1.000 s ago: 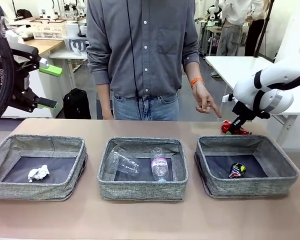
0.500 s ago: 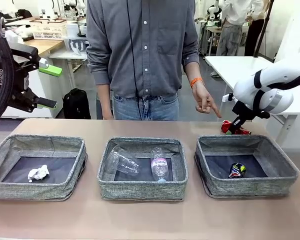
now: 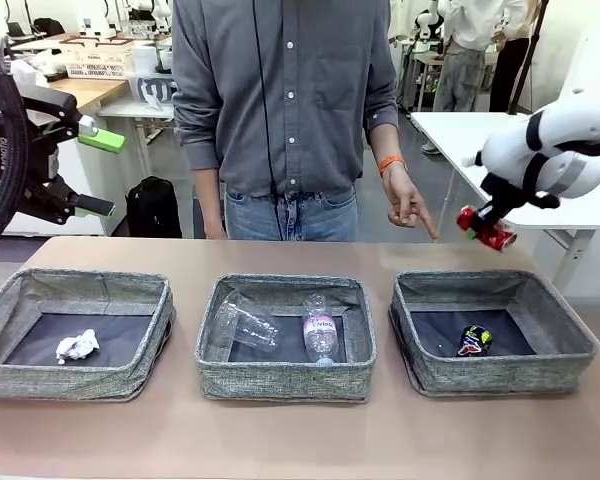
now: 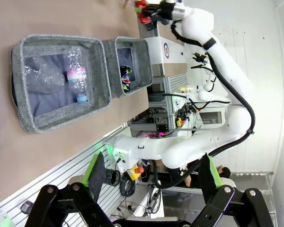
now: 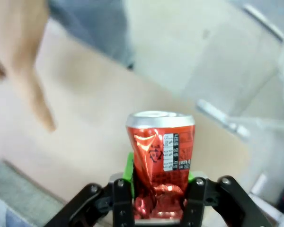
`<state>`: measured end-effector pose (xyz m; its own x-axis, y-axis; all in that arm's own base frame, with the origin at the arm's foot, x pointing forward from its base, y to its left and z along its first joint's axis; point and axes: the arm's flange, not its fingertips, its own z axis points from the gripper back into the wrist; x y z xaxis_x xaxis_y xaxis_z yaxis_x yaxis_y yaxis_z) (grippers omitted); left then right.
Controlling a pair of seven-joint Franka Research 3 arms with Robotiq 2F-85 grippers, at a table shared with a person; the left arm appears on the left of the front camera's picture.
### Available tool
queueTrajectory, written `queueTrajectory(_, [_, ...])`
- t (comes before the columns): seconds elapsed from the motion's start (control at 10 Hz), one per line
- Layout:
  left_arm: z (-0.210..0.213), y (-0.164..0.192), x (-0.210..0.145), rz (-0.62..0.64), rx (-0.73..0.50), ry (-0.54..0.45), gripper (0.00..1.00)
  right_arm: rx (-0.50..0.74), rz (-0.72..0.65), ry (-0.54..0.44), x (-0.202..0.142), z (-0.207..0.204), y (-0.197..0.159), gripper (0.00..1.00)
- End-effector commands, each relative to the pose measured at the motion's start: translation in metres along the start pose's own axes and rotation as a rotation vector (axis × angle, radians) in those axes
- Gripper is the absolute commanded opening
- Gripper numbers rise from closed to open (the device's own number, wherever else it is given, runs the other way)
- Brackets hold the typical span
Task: Sort the waste into the appropriate baskets.
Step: Pick up the waste item pointed out by the person.
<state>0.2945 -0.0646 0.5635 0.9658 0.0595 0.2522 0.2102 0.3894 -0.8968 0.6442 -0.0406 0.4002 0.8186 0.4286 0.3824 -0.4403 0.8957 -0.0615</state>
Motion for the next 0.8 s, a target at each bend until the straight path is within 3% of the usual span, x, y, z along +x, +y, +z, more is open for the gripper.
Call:
queueTrajectory(0.0, [-0.001, -0.001, 0.000, -0.012, -0.024, -0.005, 1.00, -0.100, -0.284, 0.196, 0.015, 0.056, 0.034, 0.00])
queueTrajectory(0.2, [-0.001, -0.001, 0.000, -0.012, -0.024, -0.005, 1.00, -0.183, -0.497, 0.299, 0.010, 0.114, 0.066, 0.00])
queueTrajectory(0.3, [-0.001, -0.001, 0.000, -0.012, -0.024, -0.005, 1.00, -0.167, -0.508, 0.290, 0.000, 0.134, 0.086, 0.00])
queueTrajectory(0.5, [-0.001, -0.001, 0.000, -0.012, -0.024, -0.005, 1.00, -0.097, -0.341, 0.147, -0.018, 0.142, 0.127, 0.00])
queueTrajectory(0.6, [-0.001, -0.001, 0.000, -0.012, -0.024, -0.005, 1.00, -0.202, -0.469, 0.277, -0.010, 0.146, 0.073, 0.00])
queueTrajectory(0.7, [-0.001, -0.001, 0.000, -0.012, -0.024, -0.005, 1.00, -0.202, -0.469, 0.277, -0.010, 0.146, 0.073, 0.00])
